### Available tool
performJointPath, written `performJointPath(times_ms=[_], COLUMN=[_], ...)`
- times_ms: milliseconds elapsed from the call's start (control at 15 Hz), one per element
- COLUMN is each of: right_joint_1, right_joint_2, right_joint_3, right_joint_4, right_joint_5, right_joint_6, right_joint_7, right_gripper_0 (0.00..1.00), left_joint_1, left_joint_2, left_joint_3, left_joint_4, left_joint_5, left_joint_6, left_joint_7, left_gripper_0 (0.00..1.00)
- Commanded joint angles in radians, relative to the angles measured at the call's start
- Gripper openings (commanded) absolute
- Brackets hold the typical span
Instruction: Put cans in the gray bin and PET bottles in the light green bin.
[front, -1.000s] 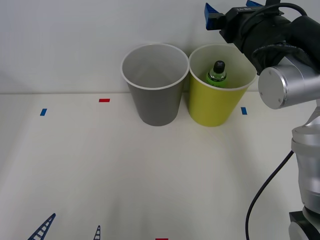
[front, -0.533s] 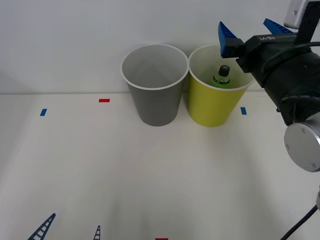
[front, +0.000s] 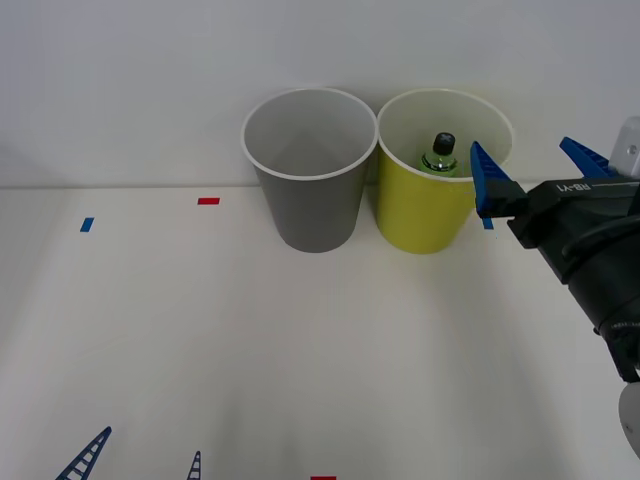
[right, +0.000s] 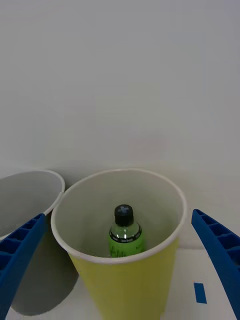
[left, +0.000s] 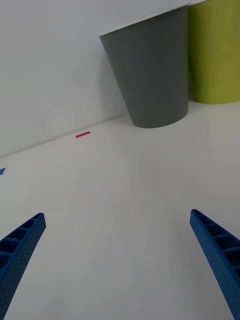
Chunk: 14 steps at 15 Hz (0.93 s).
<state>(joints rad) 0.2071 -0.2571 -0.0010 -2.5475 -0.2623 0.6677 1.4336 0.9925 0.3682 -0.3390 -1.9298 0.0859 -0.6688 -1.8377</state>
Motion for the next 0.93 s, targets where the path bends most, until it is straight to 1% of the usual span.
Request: performJointPath(times_ms=[67,333,400,600,667,800,867,933], right_joint_1=[0.118,0.201,0.229,0.267,0.267,0.273,0.290,0.319], right_joint_2=[0.001,0.025,0.038,0.058,0.052,0.032,0.022,0.022], right_joint_3=[0.004,0.010,0.021,0.049,0.050,0.052,0.055,0.067], right_joint_4=[-0.002,-0.002,-0.002,-0.010,-0.010,-0.005,0.010,0.061], right_joint_5=[-0.006,-0.008,-0.009,-0.009,-0.012,0.014,0.020,0.037], right_joint_6=[-0.069,-0.094,-0.120,-0.148,-0.148,-0.151,-0.186,-0.292], right_joint_7=[0.013,0.025,0.028,0.038,0.041,0.044,0.044,0.044], right_gripper_0=[1.00,1.00,1.00,1.00,1.00,1.00,1.00,1.00], left_joint_1=[0.000,0.000,0.000,0.000,0.000,0.000,0.000,0.000], left_joint_2=[0.000,0.000,0.000,0.000,0.000,0.000,0.000,0.000], left_joint_3=[0.000,0.000,0.000,0.000,0.000,0.000,0.000,0.000], left_joint_4=[0.000,0.000,0.000,0.000,0.000,0.000,0.000,0.000], left_joint_5=[0.000,0.000,0.000,0.000,0.000,0.000,0.000,0.000], left_joint_6=[0.000,0.000,0.000,0.000,0.000,0.000,0.000,0.000], left_joint_7=[0.000,0.000,0.000,0.000,0.000,0.000,0.000,0.000], left_gripper_0=[1.00,1.00,1.00,1.00,1.00,1.00,1.00,1.00])
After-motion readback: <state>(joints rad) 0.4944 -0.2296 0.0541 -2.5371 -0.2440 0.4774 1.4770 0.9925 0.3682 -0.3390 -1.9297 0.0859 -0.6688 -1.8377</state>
